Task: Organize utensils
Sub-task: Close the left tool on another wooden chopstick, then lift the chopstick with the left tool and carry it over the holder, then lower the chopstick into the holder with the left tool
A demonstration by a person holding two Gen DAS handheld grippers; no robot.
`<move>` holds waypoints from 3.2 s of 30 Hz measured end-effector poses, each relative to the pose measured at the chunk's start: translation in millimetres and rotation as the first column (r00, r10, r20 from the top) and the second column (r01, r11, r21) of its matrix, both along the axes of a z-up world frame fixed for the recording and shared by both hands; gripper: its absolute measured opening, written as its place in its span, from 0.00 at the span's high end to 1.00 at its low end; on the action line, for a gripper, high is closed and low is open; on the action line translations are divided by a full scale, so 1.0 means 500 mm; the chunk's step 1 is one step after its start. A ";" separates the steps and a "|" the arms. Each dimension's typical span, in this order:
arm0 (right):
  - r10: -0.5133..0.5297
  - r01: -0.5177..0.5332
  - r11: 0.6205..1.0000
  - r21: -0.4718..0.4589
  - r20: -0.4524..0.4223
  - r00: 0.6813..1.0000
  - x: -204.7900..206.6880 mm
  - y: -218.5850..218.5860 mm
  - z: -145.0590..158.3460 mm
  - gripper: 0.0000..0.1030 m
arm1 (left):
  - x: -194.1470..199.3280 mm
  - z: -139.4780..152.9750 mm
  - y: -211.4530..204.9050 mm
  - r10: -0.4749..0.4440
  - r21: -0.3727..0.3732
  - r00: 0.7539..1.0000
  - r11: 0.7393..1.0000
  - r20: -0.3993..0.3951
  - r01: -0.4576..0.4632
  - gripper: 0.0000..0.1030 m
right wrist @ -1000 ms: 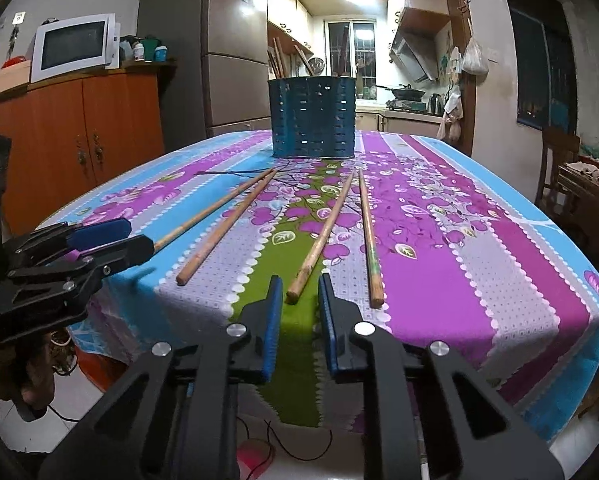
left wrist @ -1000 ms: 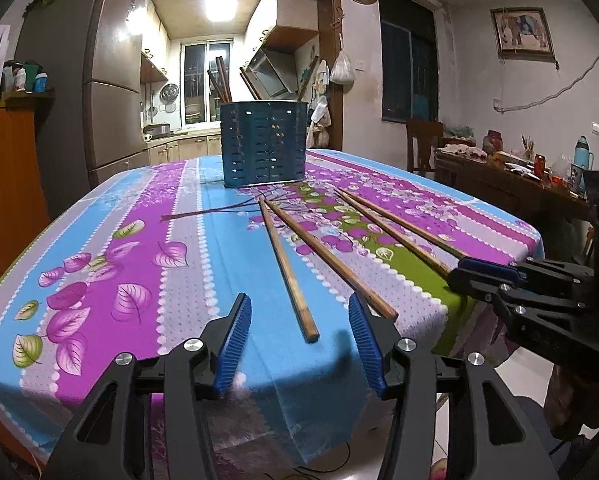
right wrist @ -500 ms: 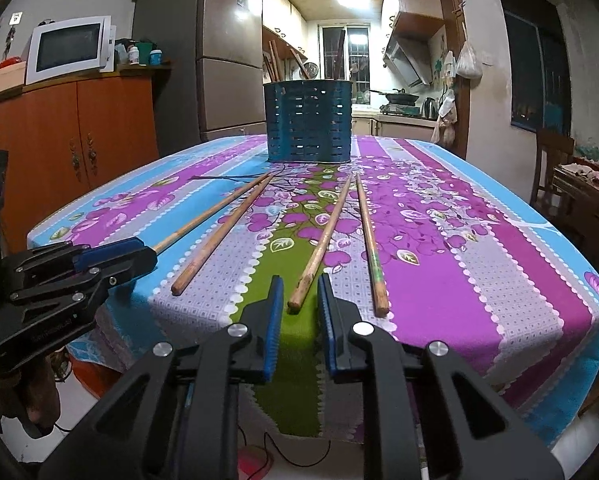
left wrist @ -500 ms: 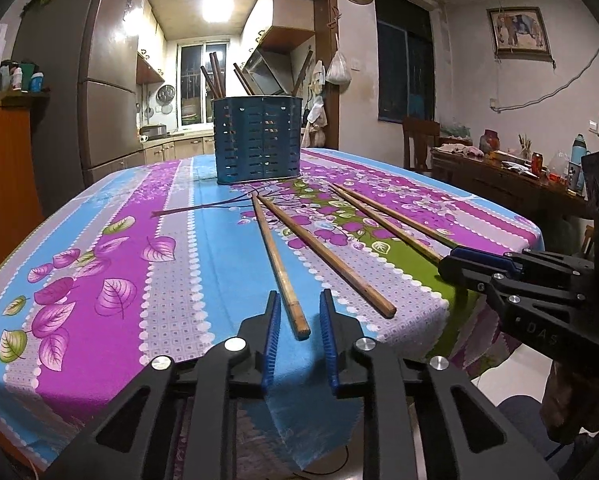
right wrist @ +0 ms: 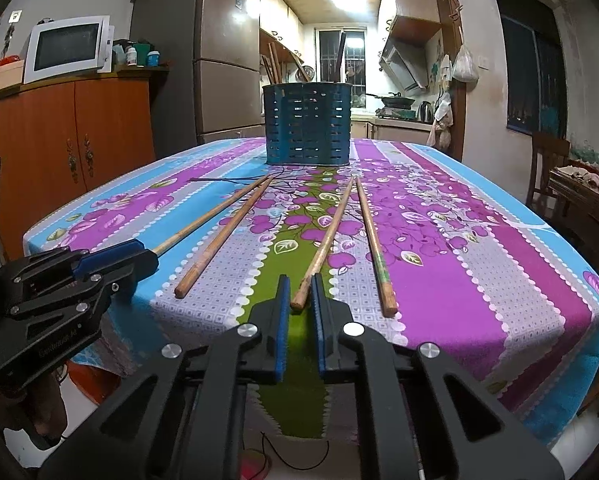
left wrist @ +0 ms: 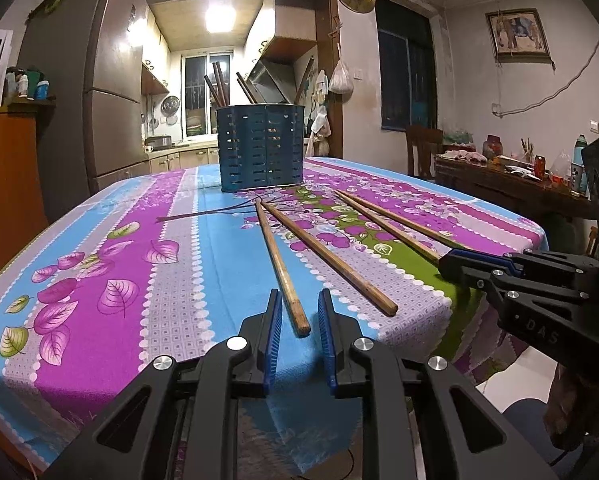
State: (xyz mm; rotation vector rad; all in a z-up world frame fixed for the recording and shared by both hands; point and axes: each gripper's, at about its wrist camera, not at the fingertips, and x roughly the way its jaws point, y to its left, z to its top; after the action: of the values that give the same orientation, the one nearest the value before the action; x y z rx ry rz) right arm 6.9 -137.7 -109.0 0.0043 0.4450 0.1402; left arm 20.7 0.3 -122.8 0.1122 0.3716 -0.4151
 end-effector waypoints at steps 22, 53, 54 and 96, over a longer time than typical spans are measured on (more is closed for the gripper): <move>-0.003 0.002 1.000 0.011 0.080 0.997 -0.033 -0.020 0.064 0.94 | -0.038 0.078 0.015 0.009 -0.053 0.998 0.999 0.068 -0.005 0.93; 0.150 -0.151 0.989 -0.013 0.184 0.971 0.083 -0.081 0.352 0.95 | 0.029 0.370 -0.045 -0.040 -0.076 0.953 0.995 0.299 0.066 0.93; 0.152 -0.152 0.988 -0.014 0.180 0.972 0.087 -0.082 0.356 0.95 | 0.037 0.372 -0.046 -0.042 -0.074 0.954 0.995 0.295 0.066 0.93; 0.182 -0.198 0.980 0.031 0.273 0.945 0.330 -0.123 0.668 0.95 | 0.257 0.657 -0.055 0.002 -0.103 0.953 0.994 0.304 0.031 0.93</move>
State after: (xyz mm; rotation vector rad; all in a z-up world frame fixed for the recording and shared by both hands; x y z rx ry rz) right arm 171.7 -199.2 224.8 -0.0003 0.1681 0.3397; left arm 149.3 -27.1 205.7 0.0732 0.0446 -0.4239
